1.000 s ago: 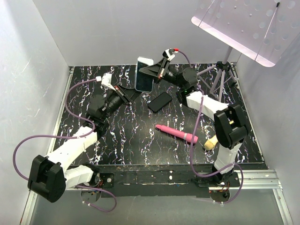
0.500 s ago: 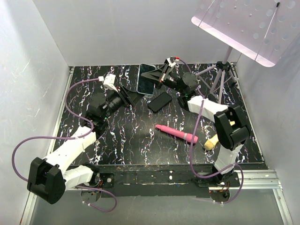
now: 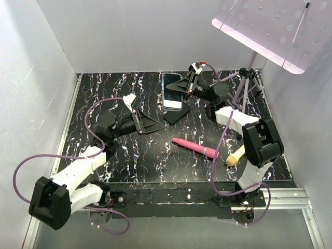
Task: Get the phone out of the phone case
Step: Remove the phone case from the phone.
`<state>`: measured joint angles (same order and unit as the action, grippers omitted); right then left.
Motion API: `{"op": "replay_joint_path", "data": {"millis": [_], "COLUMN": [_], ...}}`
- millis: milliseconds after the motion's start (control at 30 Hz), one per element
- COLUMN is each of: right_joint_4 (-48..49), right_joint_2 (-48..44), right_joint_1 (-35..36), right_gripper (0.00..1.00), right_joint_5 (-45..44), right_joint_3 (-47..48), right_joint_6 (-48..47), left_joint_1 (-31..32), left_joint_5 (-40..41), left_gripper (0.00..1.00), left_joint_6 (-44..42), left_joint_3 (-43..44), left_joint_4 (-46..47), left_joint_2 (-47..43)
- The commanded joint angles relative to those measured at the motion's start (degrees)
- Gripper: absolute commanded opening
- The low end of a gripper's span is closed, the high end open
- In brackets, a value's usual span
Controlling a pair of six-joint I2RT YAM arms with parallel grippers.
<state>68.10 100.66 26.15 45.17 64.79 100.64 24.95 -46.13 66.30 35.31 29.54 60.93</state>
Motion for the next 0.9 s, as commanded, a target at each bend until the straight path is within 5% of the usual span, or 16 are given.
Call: {"op": "replay_joint_path", "data": {"millis": [0, 133, 233, 333, 867], "right_joint_4": [4.86, 3.19, 2.48, 2.31, 3.0], "right_joint_2": [-2.4, -3.1, -3.89, -4.33, -5.3], "right_joint_1": [0.13, 0.13, 0.13, 0.22, 1.01], "right_gripper": [0.01, 0.01, 0.01, 0.01, 0.01], "right_joint_5": [-0.52, -0.87, -0.96, -1.13, -2.27], "right_joint_3": [1.21, 0.6, 0.25, -0.11, -1.51], "right_joint_6": [1.05, -0.44, -1.06, -0.97, 0.25], "left_joint_1": [2.99, 4.05, 4.05, 4.05, 4.14], "left_joint_5": [1.29, 5.78, 9.81, 13.87, 17.04], "left_gripper": [0.54, 0.56, 0.37, 0.3, 0.3], "left_joint_6": [12.0, 14.47, 14.56, 15.34, 12.8], "left_joint_3": [-1.3, 2.38, 5.38, 5.56, 3.71], "left_joint_4": [11.14, 13.17, 10.12, 11.32, 7.38], "left_joint_2": [-3.09, -2.13, -1.08, 0.42, 2.36]}}
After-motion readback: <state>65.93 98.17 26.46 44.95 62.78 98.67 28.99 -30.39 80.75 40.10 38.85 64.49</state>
